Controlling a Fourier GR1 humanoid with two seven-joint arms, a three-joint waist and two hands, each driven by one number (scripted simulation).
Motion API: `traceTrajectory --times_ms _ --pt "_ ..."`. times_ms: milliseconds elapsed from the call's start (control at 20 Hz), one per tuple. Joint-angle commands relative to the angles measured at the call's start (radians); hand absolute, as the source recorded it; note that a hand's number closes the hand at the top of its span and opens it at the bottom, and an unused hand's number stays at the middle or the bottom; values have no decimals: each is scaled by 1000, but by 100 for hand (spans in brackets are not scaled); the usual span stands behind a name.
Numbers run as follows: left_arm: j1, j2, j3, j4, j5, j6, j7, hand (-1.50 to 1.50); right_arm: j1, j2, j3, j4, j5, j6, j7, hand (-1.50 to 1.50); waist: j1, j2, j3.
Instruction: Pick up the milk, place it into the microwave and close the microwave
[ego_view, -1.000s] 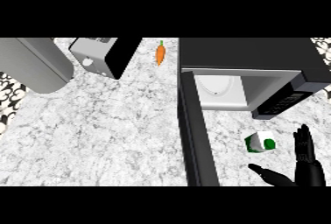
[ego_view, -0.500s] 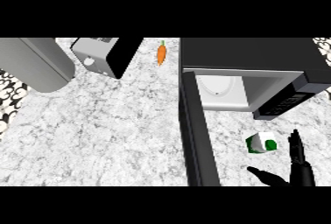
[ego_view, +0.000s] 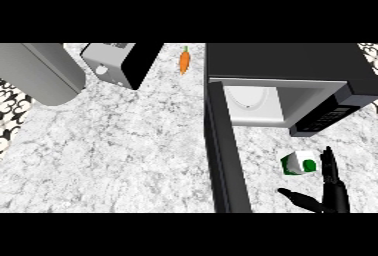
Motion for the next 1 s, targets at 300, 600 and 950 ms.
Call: traceTrajectory --times_ms 300,600,950 --pt "82 1 -3 -162 142 -47 5 -150 -154 -44 -50 277 -43 114 -137 150 8 6 3" --pt "100 -1 -2 -128 130 -72 -13 -150 -205 -47 -35 342 -7 84 -236 150 5 6 2" --pt "73 -9 19 -78 133 -77 -45 -150 -257 -74 -7 382 4 223 -271 150 -3 8 1"
